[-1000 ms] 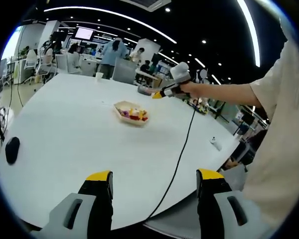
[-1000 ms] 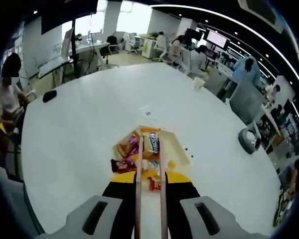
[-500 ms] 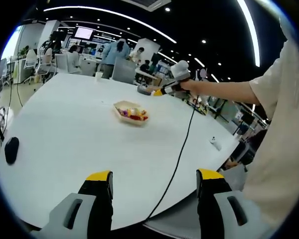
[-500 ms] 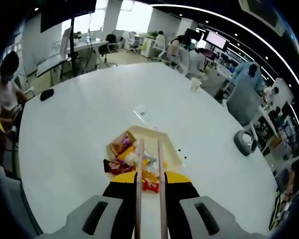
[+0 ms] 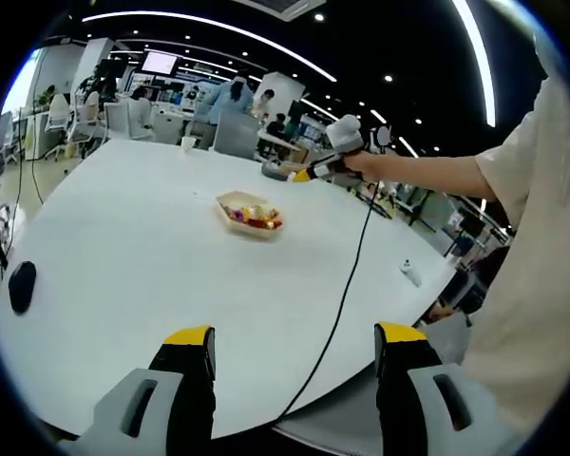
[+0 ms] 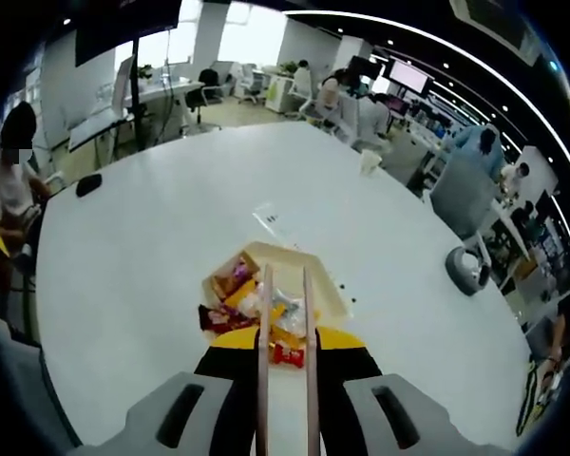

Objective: Place the target food into the container with the food tongs after gripping and lifting it, then release it inside without dropping or visibly crushing the food.

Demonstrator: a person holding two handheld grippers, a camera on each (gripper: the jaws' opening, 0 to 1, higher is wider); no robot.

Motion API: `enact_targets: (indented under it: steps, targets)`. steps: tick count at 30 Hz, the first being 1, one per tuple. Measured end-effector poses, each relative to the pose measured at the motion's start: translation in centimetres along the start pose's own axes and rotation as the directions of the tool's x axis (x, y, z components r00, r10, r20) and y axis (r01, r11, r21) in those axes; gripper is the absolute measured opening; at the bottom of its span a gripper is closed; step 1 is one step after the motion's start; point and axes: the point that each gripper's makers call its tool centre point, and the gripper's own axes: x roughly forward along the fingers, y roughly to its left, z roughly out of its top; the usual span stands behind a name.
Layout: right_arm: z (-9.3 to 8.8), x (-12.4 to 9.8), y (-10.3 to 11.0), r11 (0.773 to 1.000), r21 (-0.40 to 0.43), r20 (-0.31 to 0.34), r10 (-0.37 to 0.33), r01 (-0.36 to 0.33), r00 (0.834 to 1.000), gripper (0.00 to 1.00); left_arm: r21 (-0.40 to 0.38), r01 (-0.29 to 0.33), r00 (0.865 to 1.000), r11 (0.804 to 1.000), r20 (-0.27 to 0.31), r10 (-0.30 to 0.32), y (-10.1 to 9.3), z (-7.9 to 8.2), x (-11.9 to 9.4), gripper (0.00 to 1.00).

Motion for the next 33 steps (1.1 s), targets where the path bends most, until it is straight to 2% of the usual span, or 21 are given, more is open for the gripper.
enact_targets:
  steps: [19,28,33]
  targets:
    - [-0.5,-0.5,0.7,1.0,0.015,0.009,0.009,-0.009,1.0,0.21,0.005,0.002,1.0,1.0,0.0,-0.002,-0.4,0.0,-0.1,0.67]
    - [-0.9,-1.0,1.7,1.0,0.023,0.018,0.019,-0.019,1.0,0.21,0.013,0.006,1.0,1.0,0.002,-0.006,-0.6,0.2,0.0,0.67]
    - [-1.1,-1.9,3.0,0.999,0.023,0.025,0.031,-0.031,0.999,0.21,0.022,0.017,1.0,1.0,0.004,-0.017,-0.8,0.4,0.1,0.67]
